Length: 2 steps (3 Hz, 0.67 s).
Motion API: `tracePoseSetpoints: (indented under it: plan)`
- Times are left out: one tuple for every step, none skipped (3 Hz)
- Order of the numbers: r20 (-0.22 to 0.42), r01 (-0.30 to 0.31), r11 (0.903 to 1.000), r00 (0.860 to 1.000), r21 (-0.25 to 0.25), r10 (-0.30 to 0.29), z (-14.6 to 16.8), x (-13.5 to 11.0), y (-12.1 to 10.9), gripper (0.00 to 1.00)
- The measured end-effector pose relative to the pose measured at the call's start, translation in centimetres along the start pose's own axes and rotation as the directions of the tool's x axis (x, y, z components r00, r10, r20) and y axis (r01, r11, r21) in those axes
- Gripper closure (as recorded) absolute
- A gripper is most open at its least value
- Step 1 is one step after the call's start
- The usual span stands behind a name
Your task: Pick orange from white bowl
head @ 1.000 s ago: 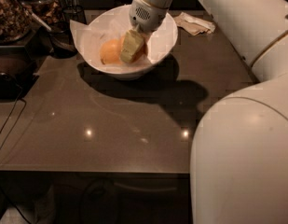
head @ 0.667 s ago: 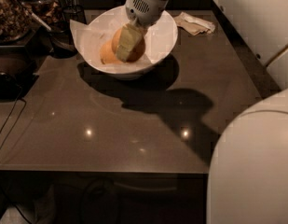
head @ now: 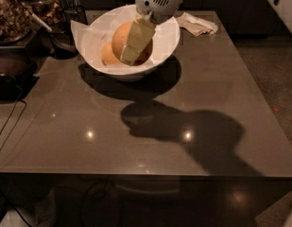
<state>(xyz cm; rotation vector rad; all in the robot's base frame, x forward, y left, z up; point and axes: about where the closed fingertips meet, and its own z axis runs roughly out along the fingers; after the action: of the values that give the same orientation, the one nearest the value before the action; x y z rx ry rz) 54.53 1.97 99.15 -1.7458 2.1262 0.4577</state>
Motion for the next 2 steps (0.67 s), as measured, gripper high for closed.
tracePoseSetpoints:
  plan:
    - [0.046, 0.036, 0.9993, 0.998, -0.012, -0.036, -1.5, 1.3, 2.7, 1.00]
    - [0.089, 0.049, 0.9985, 0.995, -0.025, -0.047, -2.3, 3.2, 5.0, 1.00]
